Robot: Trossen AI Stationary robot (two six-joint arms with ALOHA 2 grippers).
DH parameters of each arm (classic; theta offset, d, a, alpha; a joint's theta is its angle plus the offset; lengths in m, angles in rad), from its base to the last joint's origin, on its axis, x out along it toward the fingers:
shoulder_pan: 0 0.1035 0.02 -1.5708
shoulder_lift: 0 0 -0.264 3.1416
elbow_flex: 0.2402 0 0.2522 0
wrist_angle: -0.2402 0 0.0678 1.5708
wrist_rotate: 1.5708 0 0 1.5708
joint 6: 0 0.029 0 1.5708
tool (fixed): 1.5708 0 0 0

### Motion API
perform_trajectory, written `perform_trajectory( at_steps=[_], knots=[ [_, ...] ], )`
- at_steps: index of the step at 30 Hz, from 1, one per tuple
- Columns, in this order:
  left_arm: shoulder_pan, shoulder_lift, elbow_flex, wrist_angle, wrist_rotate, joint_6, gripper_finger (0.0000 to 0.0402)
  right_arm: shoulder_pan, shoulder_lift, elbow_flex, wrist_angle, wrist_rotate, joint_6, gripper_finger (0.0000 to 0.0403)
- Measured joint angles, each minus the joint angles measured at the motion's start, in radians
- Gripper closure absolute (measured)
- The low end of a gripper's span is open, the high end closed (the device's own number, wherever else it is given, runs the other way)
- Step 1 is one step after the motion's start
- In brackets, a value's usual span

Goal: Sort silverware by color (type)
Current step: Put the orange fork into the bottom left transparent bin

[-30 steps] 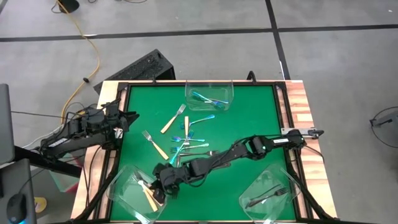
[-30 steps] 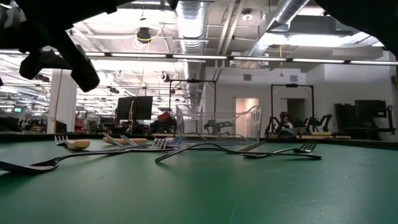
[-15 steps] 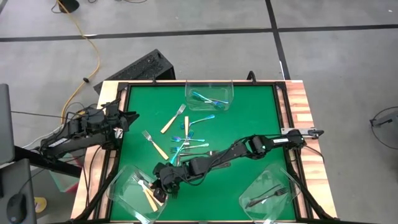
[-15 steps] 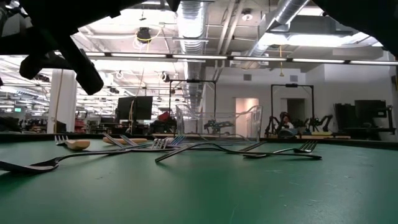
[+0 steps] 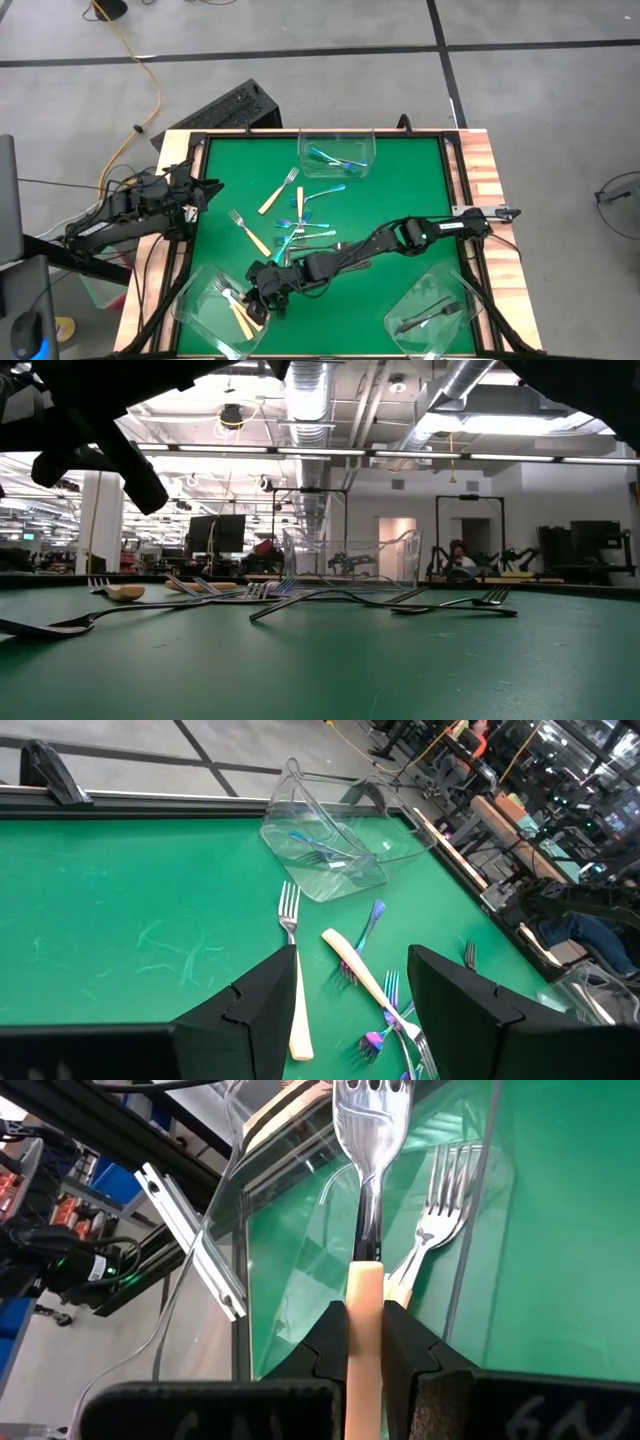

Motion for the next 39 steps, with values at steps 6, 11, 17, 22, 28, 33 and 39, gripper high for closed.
perform_trajectory(
  at_steps=[6,11,17,22,28,33,39],
  knots=[
    [0.000,0.000,0.000,0.000,0.000,0.000,0.0226,0.000,0.000,0.000,-0.003,0.008,0.000,0.0364],
    [0.000,0.000,0.000,0.000,0.000,0.000,0.0226,0.000,0.003,0.000,-0.002,0.008,0.004,0.0364],
    [0.000,0.000,0.000,0.000,0.000,0.000,0.0226,0.000,0.004,0.001,-0.003,0.008,0.011,0.0364],
    [0.000,0.000,0.000,0.000,0.000,0.000,0.0226,-0.006,0.005,0.001,-0.003,0.006,0.018,0.0364],
    [0.000,0.000,0.000,0.000,0.000,0.000,0.0226,-0.007,0.006,0.001,-0.003,0.007,0.019,0.0364],
    [0.000,0.000,0.000,0.000,0.000,0.000,0.0226,-0.008,0.006,0.001,-0.004,0.006,0.019,0.0364],
    [0.000,0.000,0.000,0.000,0.000,0.000,0.0226,-0.007,0.006,0.001,-0.004,0.006,0.019,0.0355]
  ],
)
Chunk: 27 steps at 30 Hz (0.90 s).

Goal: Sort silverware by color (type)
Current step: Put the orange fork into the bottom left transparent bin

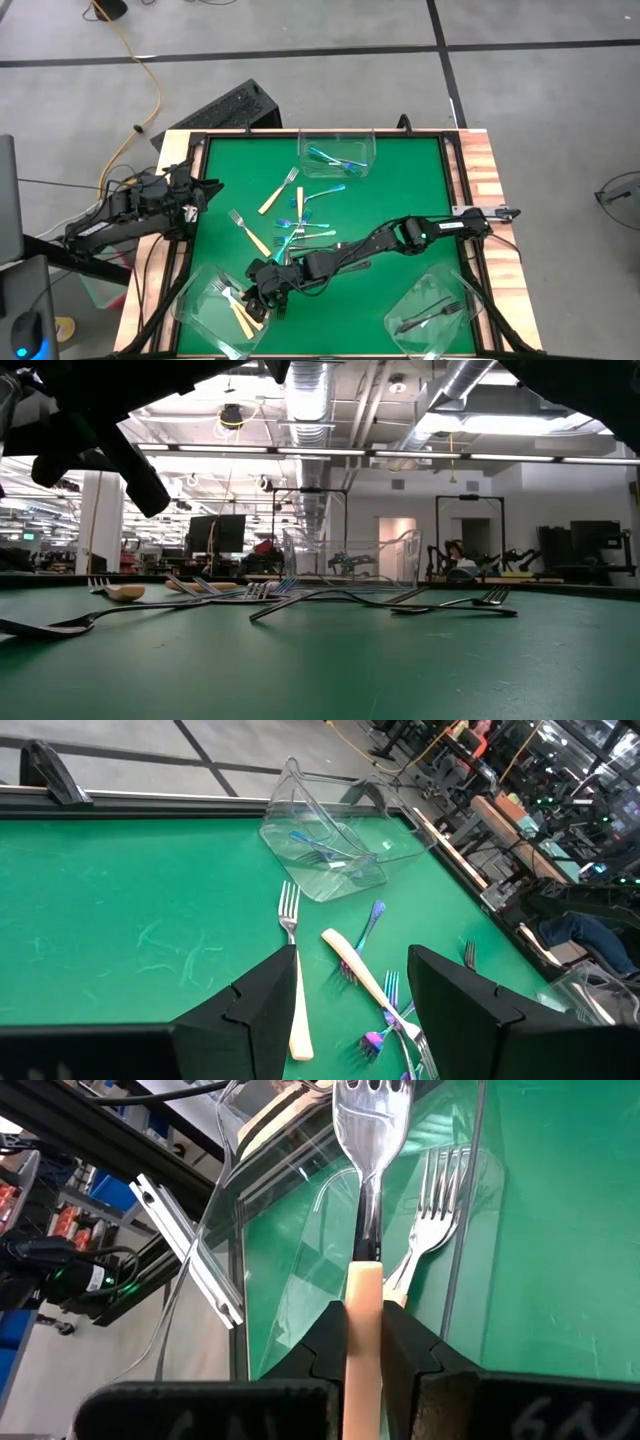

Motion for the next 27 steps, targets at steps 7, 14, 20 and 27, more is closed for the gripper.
perform_trajectory(
  at_steps=[7,14,20,27],
  knots=[
    [0.000,0.000,0.000,0.000,0.000,0.000,0.0226,0.000,0.001,0.000,-0.002,0.000,0.000,0.0316],
    [0.000,0.000,0.000,0.000,0.000,0.000,0.0226,0.000,0.001,0.000,-0.002,0.000,0.000,0.0311],
    [0.000,0.000,0.000,0.000,0.000,0.000,0.0226,0.000,0.002,0.000,-0.002,0.000,-0.001,0.0310],
    [0.000,0.000,0.000,0.000,0.000,0.000,0.0226,0.000,0.002,0.000,-0.001,0.000,-0.023,0.0310]
  ],
)
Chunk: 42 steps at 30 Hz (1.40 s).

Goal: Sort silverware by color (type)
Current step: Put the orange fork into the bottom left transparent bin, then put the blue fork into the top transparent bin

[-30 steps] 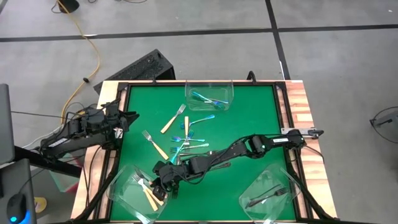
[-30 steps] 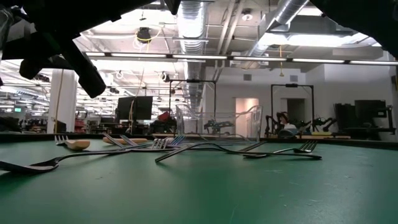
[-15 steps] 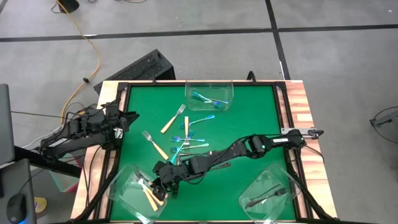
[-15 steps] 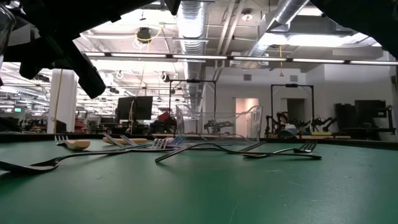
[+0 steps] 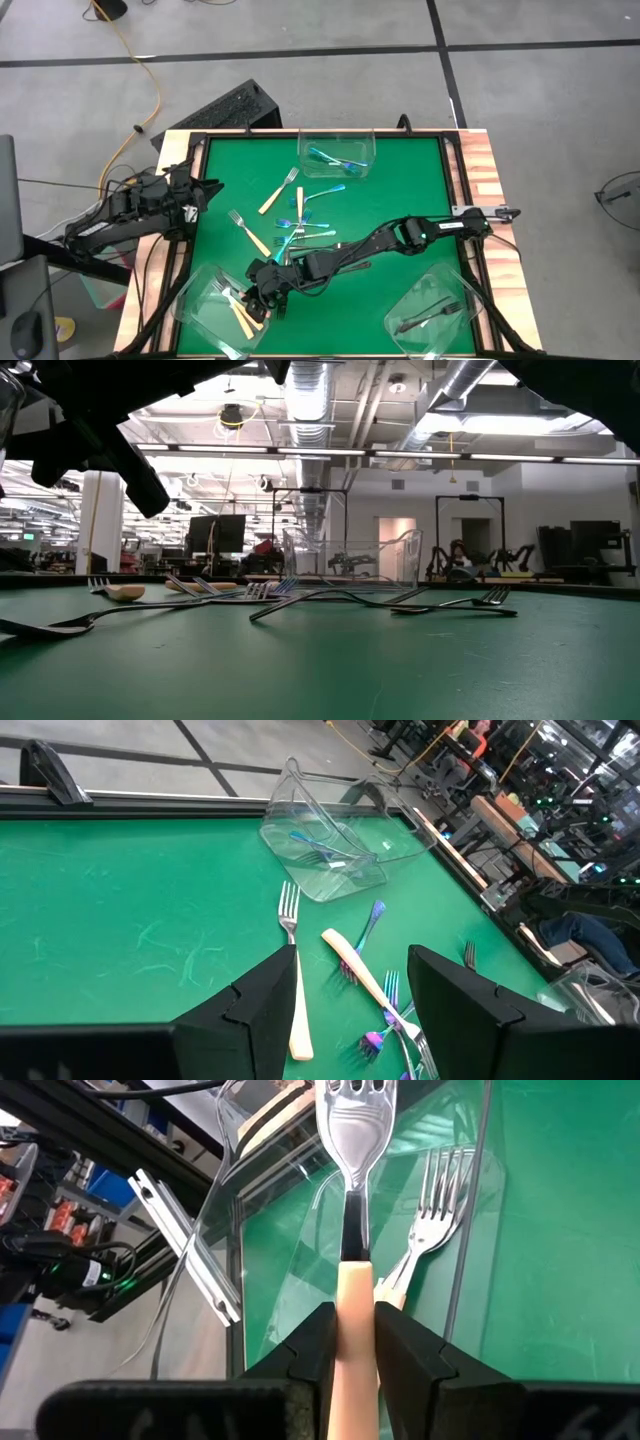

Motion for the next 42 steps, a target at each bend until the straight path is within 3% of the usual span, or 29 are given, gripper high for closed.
perform_trajectory(
  at_steps=[9,21,29,42],
  knots=[
    [0.000,0.000,0.000,0.000,0.000,0.000,0.0226,0.000,0.001,-0.001,0.013,-0.005,-0.019,0.0304],
    [0.000,0.000,0.000,0.000,0.000,0.000,0.0226,0.000,0.002,-0.002,0.039,-0.006,-0.022,0.0237],
    [0.000,0.000,0.000,0.000,0.000,0.000,0.0226,-0.003,0.000,-0.003,0.084,-0.005,-0.060,0.0243],
    [0.000,0.000,0.000,-0.015,0.000,-0.008,0.0226,-0.027,-0.005,-0.003,0.166,-0.089,-0.087,0.0245]
  ],
)
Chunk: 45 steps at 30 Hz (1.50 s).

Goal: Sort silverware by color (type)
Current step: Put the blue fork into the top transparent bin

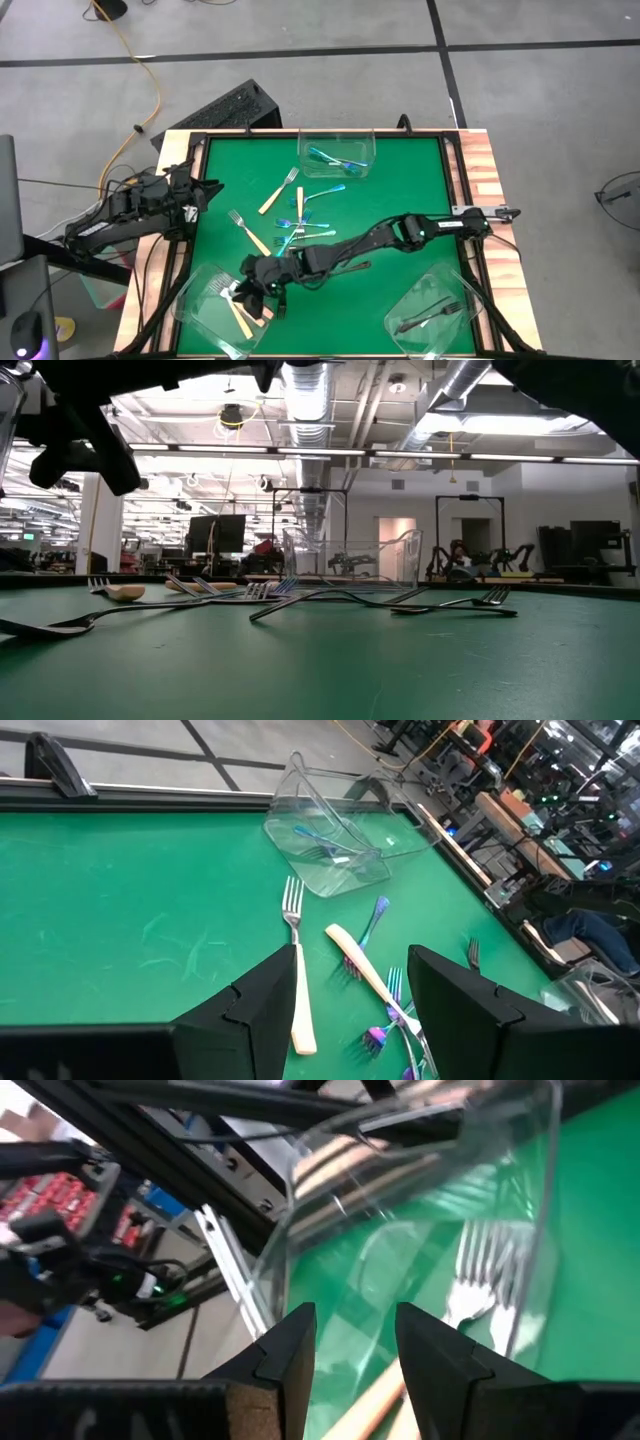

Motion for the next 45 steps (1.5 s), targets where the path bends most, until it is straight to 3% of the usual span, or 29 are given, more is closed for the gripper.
perform_trajectory(
  at_steps=[8,12,23,30,45],
  knots=[
    [0.000,0.000,0.000,0.000,0.000,-0.002,0.0226,-0.017,-0.041,0.004,0.048,-0.043,-0.074,0.0250],
    [0.000,0.000,0.000,0.000,0.000,-0.004,0.0226,-0.027,-0.115,0.004,-0.015,-0.041,-0.181,0.0254],
    [0.000,0.000,0.000,0.000,0.000,-0.005,0.0226,-0.078,-0.370,0.004,-0.316,-0.033,-0.448,0.0258],
    [0.000,0.000,0.000,0.000,-0.001,-0.006,0.0226,-0.106,-0.532,0.004,-0.523,0.088,-0.563,0.0258],
    [0.000,0.000,0.000,0.001,-0.006,-0.008,0.0226,-0.142,-0.774,0.005,-1.073,0.227,-0.556,0.0258]
  ],
)
